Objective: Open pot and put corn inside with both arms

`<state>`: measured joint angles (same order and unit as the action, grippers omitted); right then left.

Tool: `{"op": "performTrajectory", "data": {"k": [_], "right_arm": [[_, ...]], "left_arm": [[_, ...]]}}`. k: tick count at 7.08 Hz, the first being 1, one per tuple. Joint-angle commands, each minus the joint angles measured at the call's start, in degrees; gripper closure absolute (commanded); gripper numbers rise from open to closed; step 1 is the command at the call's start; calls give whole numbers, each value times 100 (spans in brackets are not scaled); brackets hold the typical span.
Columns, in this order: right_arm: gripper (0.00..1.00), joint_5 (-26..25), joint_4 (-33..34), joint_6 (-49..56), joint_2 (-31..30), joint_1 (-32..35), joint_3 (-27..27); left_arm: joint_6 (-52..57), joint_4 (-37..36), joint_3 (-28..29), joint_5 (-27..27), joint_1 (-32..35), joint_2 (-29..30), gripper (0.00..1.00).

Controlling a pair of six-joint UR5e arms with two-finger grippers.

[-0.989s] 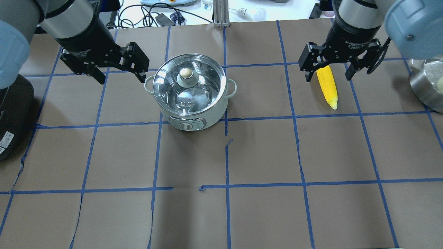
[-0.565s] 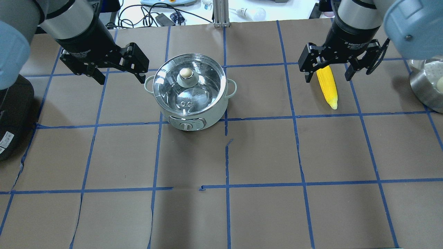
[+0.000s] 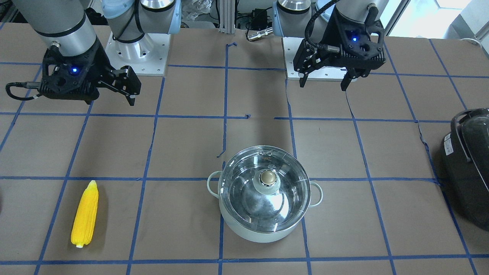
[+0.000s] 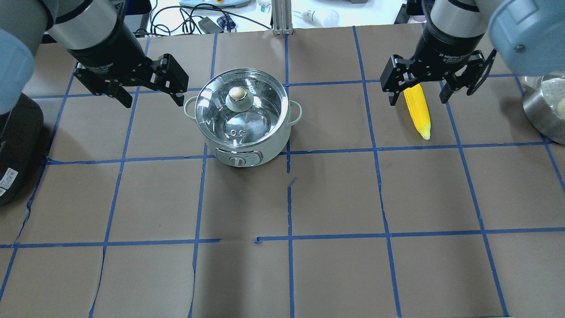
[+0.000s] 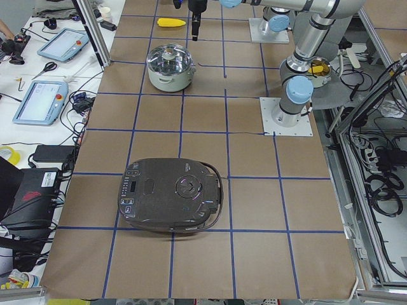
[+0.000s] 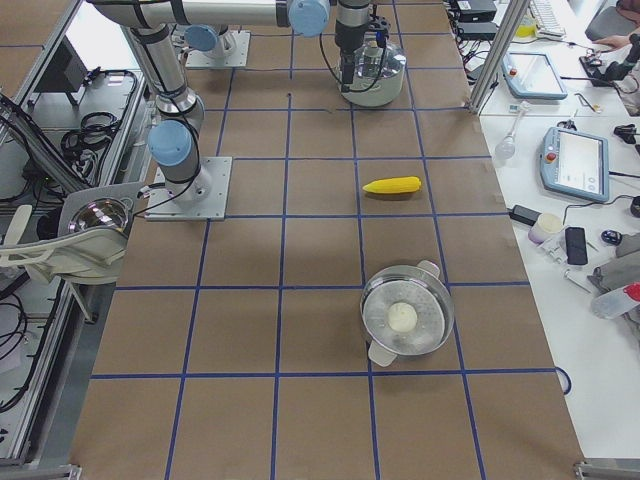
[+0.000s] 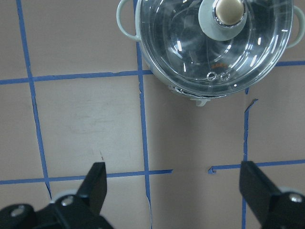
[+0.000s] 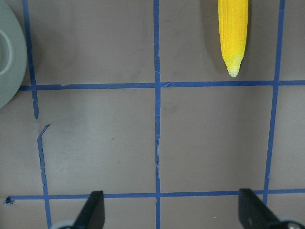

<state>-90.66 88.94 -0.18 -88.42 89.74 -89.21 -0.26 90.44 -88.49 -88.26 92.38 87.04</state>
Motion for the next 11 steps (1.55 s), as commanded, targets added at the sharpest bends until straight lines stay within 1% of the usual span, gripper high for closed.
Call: {"op": "performTrajectory", "data": {"k": [1,2,9,10,11], "right_arm": [[0,-4,1,0,9,0,0],[0,-134,-8,0,9,0,0],[0,-101,27,0,53,0,0],[0,-109,175,-9,62,-9,0],[0,-118,551,-9,166,-61,0]], "left_arm": [[0,26,-1,-16,-1,-12,0],[0,18,-1,-16,-1,-12,0],[0,18,-1,-16,-1,-21,0],[0,18,-1,-7,-1,-21,0],[0,9,-1,1,-1,-21,0]]}}
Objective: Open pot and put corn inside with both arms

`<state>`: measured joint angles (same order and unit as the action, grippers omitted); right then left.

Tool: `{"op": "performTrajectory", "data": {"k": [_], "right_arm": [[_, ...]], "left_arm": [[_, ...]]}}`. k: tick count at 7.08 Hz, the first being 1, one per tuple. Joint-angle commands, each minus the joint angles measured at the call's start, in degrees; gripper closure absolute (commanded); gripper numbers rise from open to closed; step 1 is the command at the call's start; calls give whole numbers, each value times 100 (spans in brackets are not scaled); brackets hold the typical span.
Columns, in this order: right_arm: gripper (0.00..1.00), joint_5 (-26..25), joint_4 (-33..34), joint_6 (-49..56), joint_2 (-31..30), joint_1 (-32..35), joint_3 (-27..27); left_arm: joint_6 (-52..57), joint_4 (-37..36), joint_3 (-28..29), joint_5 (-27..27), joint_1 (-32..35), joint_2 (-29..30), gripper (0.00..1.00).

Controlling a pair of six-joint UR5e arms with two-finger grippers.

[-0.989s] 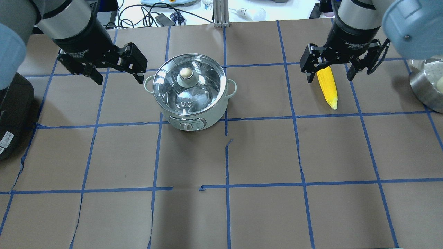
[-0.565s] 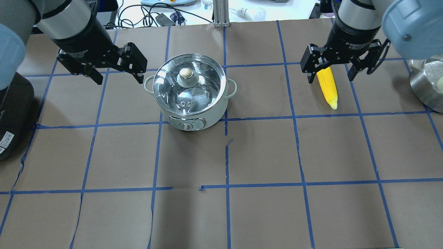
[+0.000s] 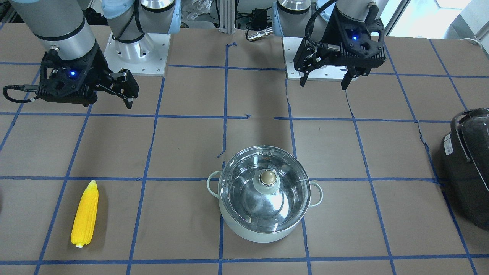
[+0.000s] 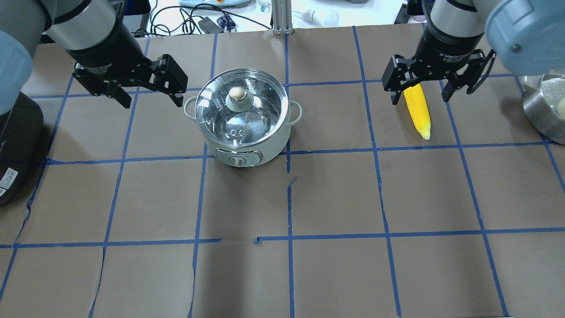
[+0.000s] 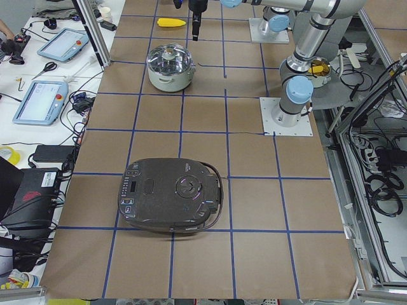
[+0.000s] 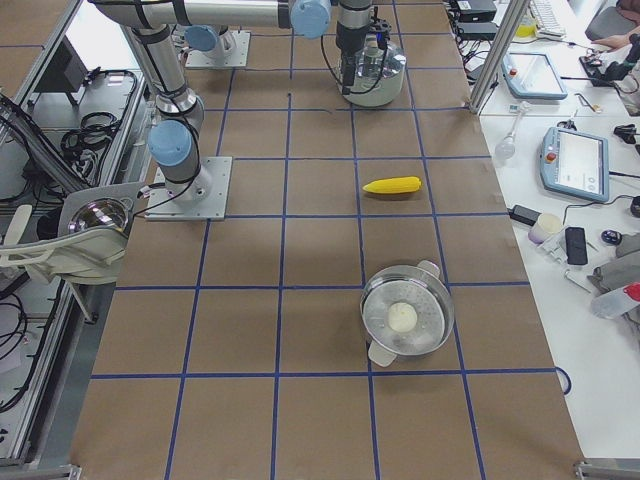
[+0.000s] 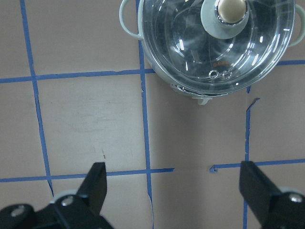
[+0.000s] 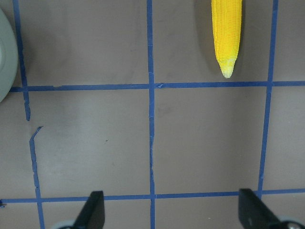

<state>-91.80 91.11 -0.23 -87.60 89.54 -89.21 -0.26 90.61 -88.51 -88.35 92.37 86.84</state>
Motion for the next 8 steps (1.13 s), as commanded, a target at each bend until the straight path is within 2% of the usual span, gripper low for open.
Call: {"op": "performTrajectory", "data": {"k": [1,3,6,8], "right_arm": [[0,4,433,40,120,-112,0],[0,-5,521,58,303,-226,0],[0,-5,1520,348,1068,-525,-53],[0,74,1785,961,1567,-910,-53]], "left_arm": [[0,0,0,-16,-9,0,0],[0,18,0,-16,-44,0,0],[0,27,9,-16,-44,0,0],[0,27,9,-16,-53,0,0]]}}
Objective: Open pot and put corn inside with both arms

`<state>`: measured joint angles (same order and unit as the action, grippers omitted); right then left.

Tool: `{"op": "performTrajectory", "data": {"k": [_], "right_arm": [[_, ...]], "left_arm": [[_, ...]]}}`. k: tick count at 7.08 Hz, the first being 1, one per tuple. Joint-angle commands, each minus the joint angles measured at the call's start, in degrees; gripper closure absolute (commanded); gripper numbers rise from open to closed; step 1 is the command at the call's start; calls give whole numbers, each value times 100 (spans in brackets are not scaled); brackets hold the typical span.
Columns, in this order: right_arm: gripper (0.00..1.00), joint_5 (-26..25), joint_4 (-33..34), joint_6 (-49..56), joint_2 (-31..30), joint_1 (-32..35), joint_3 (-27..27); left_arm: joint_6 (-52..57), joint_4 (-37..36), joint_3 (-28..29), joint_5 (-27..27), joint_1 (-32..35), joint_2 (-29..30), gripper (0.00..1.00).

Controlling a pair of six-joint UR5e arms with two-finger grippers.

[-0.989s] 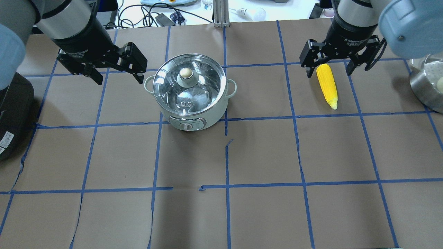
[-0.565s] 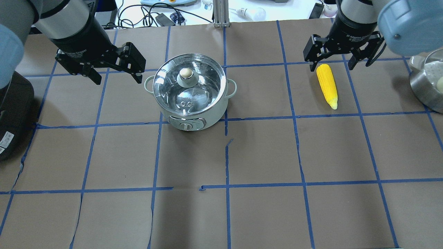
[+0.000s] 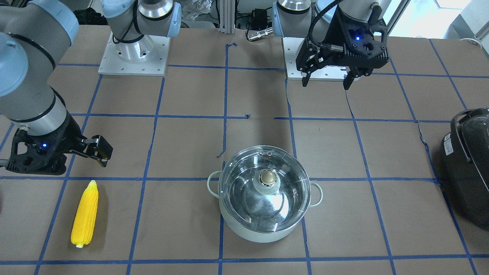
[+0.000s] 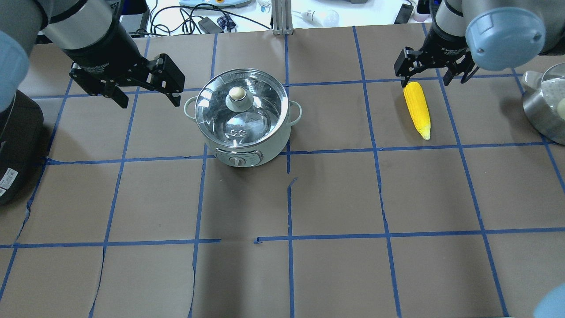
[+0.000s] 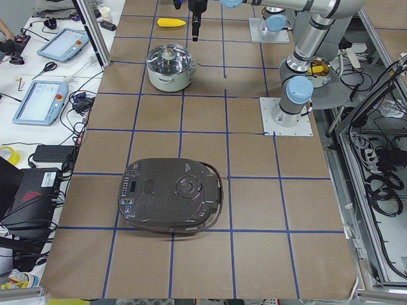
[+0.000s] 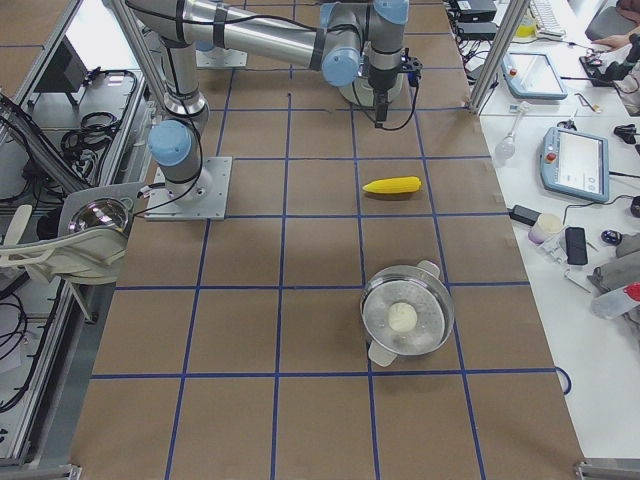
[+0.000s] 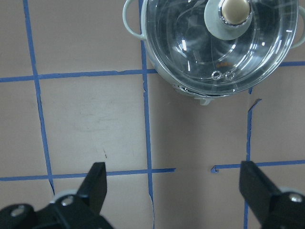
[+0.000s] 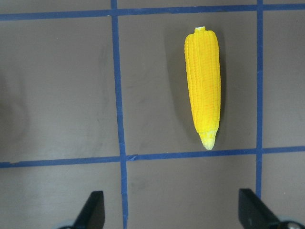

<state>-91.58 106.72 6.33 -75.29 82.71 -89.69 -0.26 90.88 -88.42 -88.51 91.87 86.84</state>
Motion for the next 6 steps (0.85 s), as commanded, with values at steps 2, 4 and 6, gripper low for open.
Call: {"op": "performTrajectory", "data": {"k": [2,4,6], "right_arm": [[0,35,1032,650,978,-325,-91],[0,-35,1473,668,1383,-369,-136],[0,-35,1720,659,1754,-466,-154]], "left_arm": [[0,0,-8,18,-3,0,0],[-18,18,-26,18,6,-9,0],[-88,-9,-175,18,23,-35,0]]}}
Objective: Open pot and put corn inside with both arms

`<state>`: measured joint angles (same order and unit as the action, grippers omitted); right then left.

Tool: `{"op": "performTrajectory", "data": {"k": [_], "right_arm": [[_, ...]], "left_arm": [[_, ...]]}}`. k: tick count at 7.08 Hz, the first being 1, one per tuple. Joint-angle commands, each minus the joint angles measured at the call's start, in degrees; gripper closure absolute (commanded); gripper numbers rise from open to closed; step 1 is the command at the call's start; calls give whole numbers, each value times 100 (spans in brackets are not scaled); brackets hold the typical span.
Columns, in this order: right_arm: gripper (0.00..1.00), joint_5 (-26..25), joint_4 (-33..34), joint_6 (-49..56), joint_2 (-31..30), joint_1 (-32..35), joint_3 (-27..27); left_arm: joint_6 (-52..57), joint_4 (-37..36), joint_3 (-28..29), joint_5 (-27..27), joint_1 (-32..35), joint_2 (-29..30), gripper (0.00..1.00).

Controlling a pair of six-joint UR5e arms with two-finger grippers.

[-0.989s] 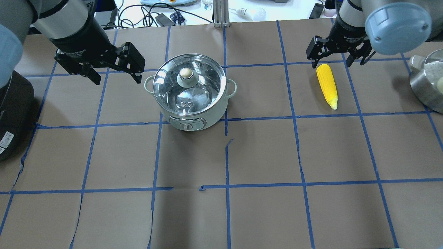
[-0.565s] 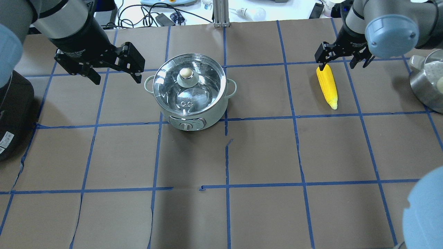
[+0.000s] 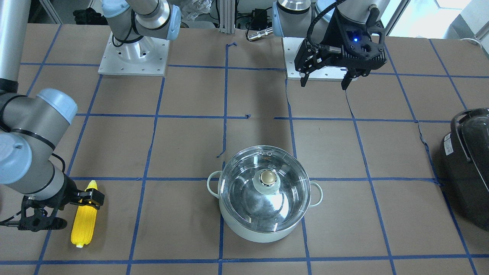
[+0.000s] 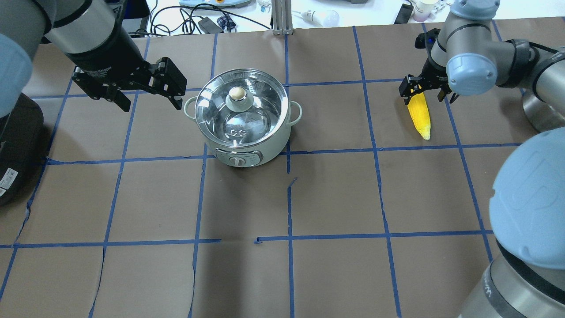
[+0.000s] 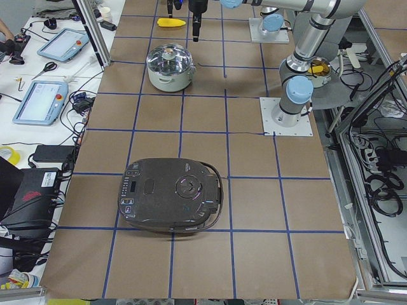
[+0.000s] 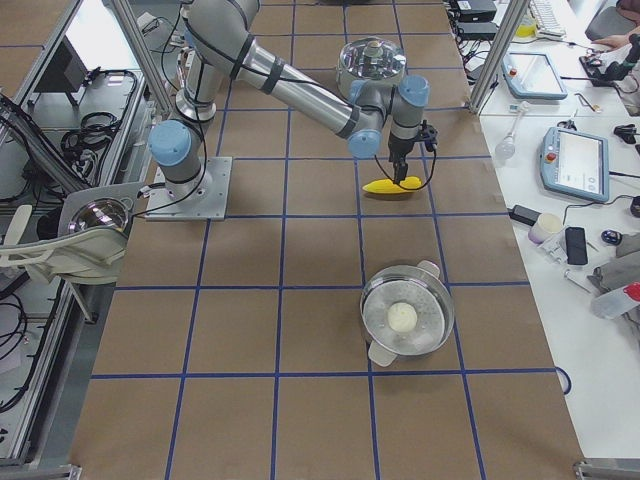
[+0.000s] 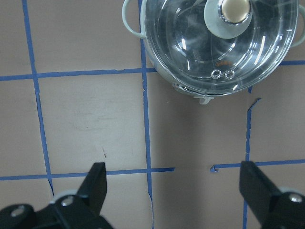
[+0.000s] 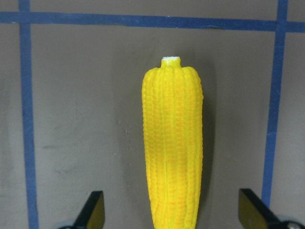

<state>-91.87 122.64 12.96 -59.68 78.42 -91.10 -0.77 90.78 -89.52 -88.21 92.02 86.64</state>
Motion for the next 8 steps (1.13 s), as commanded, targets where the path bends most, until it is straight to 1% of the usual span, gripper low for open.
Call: {"op": "performTrajectory", "data": {"k": [1,2,3,4,5,6,7,8], "right_arm": [[0,37,128,-48,202,-37,-48],[0,63,276,-57,211,-37,-135],[7,72,382,-48,263,-37,-171],[16,81,383,-57,290,-37,-171],[38,81,383,-48,316,-37,-171],[71,55,383,65,308,-37,-110],[96,98,357,92,264,-37,-110],[100,90,313,58,185,-37,-92]], "left_arm": [[-29,-43,-22,-20,0,132,0],[-220,-148,14,-38,-17,412,0],[-526,-758,31,-90,35,920,0],[-564,-1347,84,-91,218,1429,0],[-565,-1475,450,-108,455,1861,0],[-591,-1476,862,-117,588,2318,0],[-617,-1545,953,-117,676,2601,0],[-739,-1842,954,-109,816,2804,0]]}}
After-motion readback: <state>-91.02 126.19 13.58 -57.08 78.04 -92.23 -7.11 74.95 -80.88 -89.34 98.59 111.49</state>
